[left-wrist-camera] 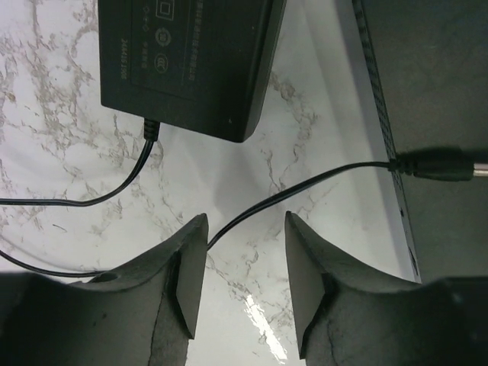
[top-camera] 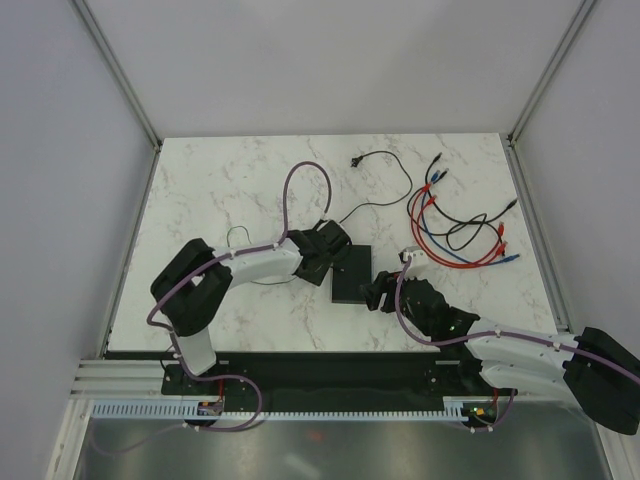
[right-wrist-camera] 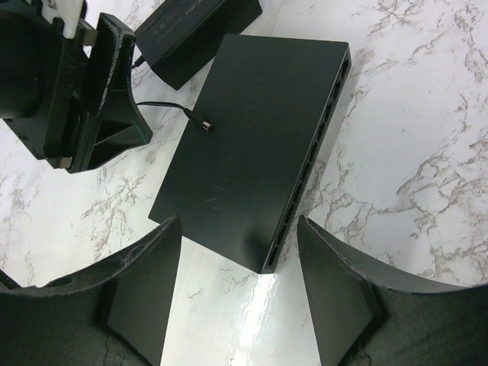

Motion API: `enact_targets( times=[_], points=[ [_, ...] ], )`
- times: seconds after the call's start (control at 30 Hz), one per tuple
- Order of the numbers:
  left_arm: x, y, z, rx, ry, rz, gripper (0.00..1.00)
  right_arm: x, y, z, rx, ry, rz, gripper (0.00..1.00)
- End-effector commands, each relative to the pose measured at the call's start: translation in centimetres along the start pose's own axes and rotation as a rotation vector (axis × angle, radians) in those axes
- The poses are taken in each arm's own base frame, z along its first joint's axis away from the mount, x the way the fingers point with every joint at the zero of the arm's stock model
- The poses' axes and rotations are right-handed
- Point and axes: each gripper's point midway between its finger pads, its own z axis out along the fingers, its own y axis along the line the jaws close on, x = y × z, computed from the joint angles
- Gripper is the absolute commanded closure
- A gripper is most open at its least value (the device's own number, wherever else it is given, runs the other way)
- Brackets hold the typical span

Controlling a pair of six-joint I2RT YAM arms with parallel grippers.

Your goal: Pull the plug from the switch port

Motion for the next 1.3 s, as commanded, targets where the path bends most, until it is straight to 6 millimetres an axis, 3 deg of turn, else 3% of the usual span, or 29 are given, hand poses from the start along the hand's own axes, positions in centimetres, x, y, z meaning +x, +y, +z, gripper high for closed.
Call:
enact_targets(
  times=[0.0, 0.1, 0.13, 0.23, 0.27, 0.33, 0.37, 0.43, 0.47, 0.53, 0.57, 0.6, 0.63, 0.67, 0.7, 0.73, 0.87, 0.97, 1.03, 1.13, 1.23, 1.27],
  points=[
    [-2.2, 0.4, 0.6, -0.046, -0.054, 0.028, 0.5, -0.7, 0.5, 0.1, -0.019, -0.024, 0.013, 0.3],
    [-2.6, 0.9, 0.8, -0.072, -0.059, 0.027, 0.67, -0.7, 0.5, 0.1, -0.016, -0.026, 0.013, 0.3],
    [-2.9, 1.0, 0.7, -0.075, -0.068, 0.025, 0.77, -0.6, 0.5, 0.1, -0.016, -0.024, 0.013, 0.3],
    [-4.8, 1.0, -0.7, -0.067, -0.123, 0.015, 0.95, -0.6, 0.5, 0.2, -0.017, -0.022, 0.012, 0.3],
    [-6.4, 0.9, -1.9, -0.048, -0.167, 0.0, 0.97, -0.7, 0.5, 0.1, -0.016, -0.024, 0.011, 0.3],
    [-8.6, 1.0, -3.4, -0.032, -0.222, -0.005, 0.98, -0.6, 0.4, 0.2, -0.014, -0.022, 0.013, 0.3],
    [-11.1, 0.9, -4.6, -0.012, -0.274, -0.027, 0.98, -0.6, 0.4, 0.2, -0.012, -0.025, 0.012, 0.3],
    [-13.2, 0.4, -5.6, 0.038, -0.295, -0.028, 0.98, -0.7, 0.2, 0.1, 0.0, -0.03, 0.018, 0.3],
    [-15.5, 0.0, -5.9, 0.068, -0.32, -0.045, 0.98, -0.8, 0.0, 0.1, 0.01, -0.034, 0.023, 0.3],
    [-17.4, -0.3, -5.7, 0.09, -0.331, -0.045, 0.98, -0.8, -0.1, 0.0, 0.015, -0.035, 0.025, 0.3],
    [-19.3, -0.7, -6.6, 0.123, -0.359, -0.053, 0.98, -0.9, -0.2, 0.0, 0.015, -0.041, 0.028, 0.3],
    [-19.4, -1.5, -4.8, 0.13, -0.328, -0.036, 0.98, -0.9, -0.2, -0.1, 0.016, -0.044, 0.032, 0.3],
    [-21.2, -1.4, -5.2, 0.148, -0.356, -0.047, 0.98, -0.9, -0.3, -0.2, 0.019, -0.045, 0.033, 0.3],
    [-21.7, -1.8, -4.7, 0.172, -0.349, -0.047, 0.98, -1.0, -0.3, -0.2, 0.017, -0.053, 0.036, 0.3],
    [-21.6, -2.4, -2.9, 0.188, -0.315, -0.044, 0.98, -1.0, -0.4, -0.3, 0.016, -0.054, 0.038, 0.3],
    [-23.1, -2.2, -3.3, 0.218, -0.335, -0.078, 0.98, -1.0, -0.4, -0.3, 0.017, -0.055, 0.038, 0.3],
    [-24.9, -3.0, -1.7, 0.282, -0.33, -0.108, 0.98, -1.0, -0.4, -0.3, 0.02, -0.054, 0.038, 0.3],
    [-26.0, -2.6, -0.4, 0.296, -0.328, -0.127, 0.86, -0.8, -0.4, -0.1, 0.024, -0.046, 0.034, 0.3],
    [-26.2, -2.0, 0.1, 0.29, -0.323, -0.136, 0.71, -0.8, -0.3, 0.0, 0.025, -0.041, 0.031, 0.3],
    [-25.6, -1.3, 1.1, 0.27, -0.294, -0.136, 0.62, -0.8, -0.3, 0.1, 0.025, -0.037, 0.03, 0.3],
    [-25.1, -0.6, 0.7, 0.256, -0.286, -0.128, 0.51, -0.7, -0.3, 0.2, 0.027, -0.034, 0.028, 0.3],
    [-25.4, 0.0, -0.4, 0.242, -0.302, -0.134, 0.49, -0.7, -0.3, 0.2, 0.025, -0.034, 0.027, 0.3]
  ],
)
